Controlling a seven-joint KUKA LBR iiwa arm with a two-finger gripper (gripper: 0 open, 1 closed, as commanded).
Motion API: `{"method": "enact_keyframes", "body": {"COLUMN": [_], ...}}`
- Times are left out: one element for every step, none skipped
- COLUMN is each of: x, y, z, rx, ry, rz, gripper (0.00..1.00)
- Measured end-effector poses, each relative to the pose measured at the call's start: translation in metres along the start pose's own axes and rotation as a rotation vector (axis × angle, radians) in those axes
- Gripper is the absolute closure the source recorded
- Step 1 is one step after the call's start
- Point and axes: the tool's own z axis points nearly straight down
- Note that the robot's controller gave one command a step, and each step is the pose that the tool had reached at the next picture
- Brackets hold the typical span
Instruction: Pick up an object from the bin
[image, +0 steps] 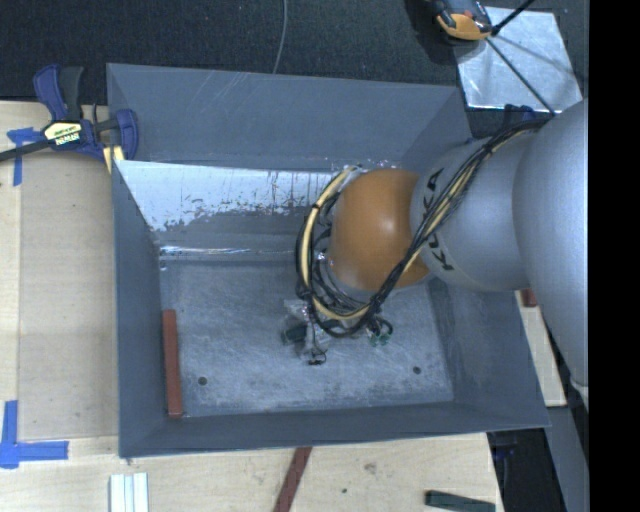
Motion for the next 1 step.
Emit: {"method": "enact_keyframes", "body": {"x": [-0.0076], "y": [-0.0225], "z": [-0.1342], "rx": [0.001], "ry": [0.0], "rz": [-0.069], "gripper": [1.0]}}
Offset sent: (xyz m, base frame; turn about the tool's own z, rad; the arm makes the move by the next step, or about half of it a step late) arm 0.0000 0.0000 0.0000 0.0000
